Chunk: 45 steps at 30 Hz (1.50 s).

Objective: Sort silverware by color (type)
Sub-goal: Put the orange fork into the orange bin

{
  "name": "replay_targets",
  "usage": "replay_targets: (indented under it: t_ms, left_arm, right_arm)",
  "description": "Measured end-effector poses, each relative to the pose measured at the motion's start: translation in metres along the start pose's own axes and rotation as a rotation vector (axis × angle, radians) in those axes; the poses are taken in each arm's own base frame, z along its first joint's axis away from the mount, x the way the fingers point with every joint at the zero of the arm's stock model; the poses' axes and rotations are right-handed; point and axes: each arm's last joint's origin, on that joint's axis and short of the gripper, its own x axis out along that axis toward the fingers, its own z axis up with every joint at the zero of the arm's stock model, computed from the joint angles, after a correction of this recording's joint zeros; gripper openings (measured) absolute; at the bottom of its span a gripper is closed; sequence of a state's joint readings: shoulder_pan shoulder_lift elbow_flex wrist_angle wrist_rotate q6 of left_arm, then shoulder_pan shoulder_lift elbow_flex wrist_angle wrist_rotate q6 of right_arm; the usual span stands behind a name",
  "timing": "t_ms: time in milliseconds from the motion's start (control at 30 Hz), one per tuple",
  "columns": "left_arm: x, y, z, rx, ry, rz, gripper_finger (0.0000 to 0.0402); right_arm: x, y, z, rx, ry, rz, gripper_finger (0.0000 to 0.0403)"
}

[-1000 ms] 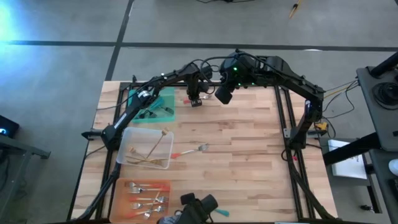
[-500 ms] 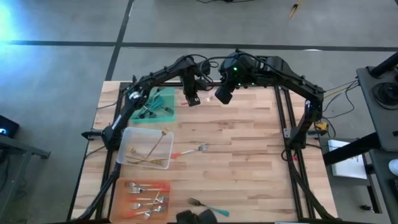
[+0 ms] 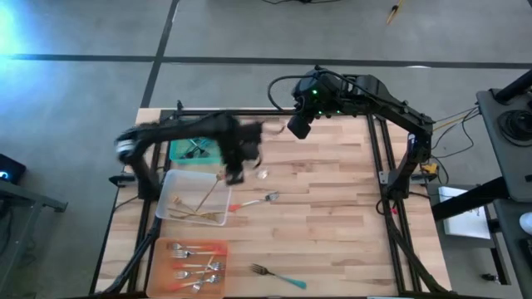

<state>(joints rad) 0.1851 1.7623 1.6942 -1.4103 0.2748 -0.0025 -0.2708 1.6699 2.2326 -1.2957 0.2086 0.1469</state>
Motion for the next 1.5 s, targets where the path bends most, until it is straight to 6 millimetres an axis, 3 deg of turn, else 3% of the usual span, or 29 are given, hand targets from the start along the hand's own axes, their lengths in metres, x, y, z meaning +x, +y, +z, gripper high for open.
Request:
replay_targets:
  t_ms: [367,533,700,933,1200,1500]
  left_arm:
    - [0.033,-0.097,-0.131,-0.195,-0.149,-0.147,0.0001]
    - [0.047,-0.108,-0.171,-0.239,-0.269,-0.078,0.0001]
    - [0.055,-0.118,-0.192,-0.206,-0.299,-0.103,0.0]
    - [0.062,-0.128,-0.186,-0.111,-0.443,-0.04,0.0]
    - [0.08,-0.161,-0.15,0.176,-0.661,-0.077,0.0]
    - [0.117,-0.174,-0.11,0.236,-0.63,0.107,0.0005]
  right_arm:
    - [0.0,0.0,0.0,0.0,0.0,0.0,0.0077]
    - [0.0,0.0,0.0,0.0,0.0,0.0,0.0072]
    - [0.0,0.0,0.0,0.0,0.0,0.0,0.0077]
    - [0.0,0.0,0.0,0.0,0.001,0.0,0.0084]
    - [0.0,0.0,0.0,0.002,0.001,0.0,0.0072]
    - [0.0,0.0,0.0,0.002,0.0,0.0,0.0077]
